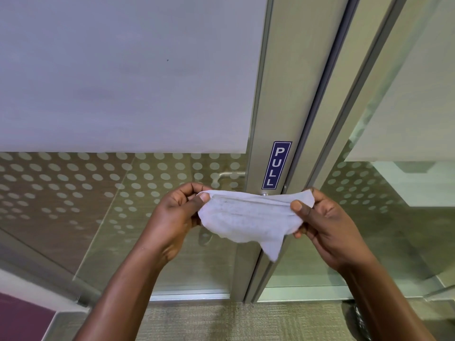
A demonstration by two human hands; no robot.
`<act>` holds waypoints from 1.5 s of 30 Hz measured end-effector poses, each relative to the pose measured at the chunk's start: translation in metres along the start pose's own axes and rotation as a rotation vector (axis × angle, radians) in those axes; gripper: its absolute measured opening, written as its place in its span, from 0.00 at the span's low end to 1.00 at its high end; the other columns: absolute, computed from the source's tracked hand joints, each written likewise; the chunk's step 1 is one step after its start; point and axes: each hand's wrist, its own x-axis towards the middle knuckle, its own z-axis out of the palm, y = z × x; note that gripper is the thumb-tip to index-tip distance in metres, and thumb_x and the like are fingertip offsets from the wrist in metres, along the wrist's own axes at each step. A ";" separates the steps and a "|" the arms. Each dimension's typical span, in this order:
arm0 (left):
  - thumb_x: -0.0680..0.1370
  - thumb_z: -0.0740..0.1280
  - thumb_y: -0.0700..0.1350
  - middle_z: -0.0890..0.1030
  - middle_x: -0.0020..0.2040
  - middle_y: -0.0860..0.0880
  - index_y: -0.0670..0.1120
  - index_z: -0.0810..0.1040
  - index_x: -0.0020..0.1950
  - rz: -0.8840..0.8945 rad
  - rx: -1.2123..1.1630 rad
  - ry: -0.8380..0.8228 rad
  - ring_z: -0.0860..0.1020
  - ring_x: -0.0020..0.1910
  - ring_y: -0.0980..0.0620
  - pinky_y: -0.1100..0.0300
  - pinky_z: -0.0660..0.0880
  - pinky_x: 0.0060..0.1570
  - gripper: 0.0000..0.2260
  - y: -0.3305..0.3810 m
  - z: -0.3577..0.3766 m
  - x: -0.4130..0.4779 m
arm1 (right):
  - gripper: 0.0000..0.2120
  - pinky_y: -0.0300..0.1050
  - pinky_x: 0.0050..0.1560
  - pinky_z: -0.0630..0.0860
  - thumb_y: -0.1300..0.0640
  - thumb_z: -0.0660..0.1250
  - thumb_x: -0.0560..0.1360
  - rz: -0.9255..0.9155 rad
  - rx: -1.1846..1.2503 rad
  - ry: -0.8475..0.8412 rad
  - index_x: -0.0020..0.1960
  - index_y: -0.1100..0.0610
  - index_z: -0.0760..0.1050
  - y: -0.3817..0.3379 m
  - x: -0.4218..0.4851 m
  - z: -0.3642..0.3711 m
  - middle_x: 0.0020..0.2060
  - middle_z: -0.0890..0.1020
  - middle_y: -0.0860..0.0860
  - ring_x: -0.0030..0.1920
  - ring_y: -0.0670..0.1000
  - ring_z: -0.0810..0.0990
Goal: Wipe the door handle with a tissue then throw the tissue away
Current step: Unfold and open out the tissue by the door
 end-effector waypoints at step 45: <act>0.79 0.74 0.41 0.82 0.37 0.42 0.46 0.82 0.44 0.076 0.479 -0.053 0.76 0.34 0.46 0.53 0.72 0.39 0.05 0.015 0.002 0.000 | 0.04 0.38 0.34 0.68 0.52 0.68 0.79 -0.089 -1.020 0.076 0.47 0.46 0.82 -0.021 0.014 0.020 0.33 0.81 0.47 0.31 0.44 0.76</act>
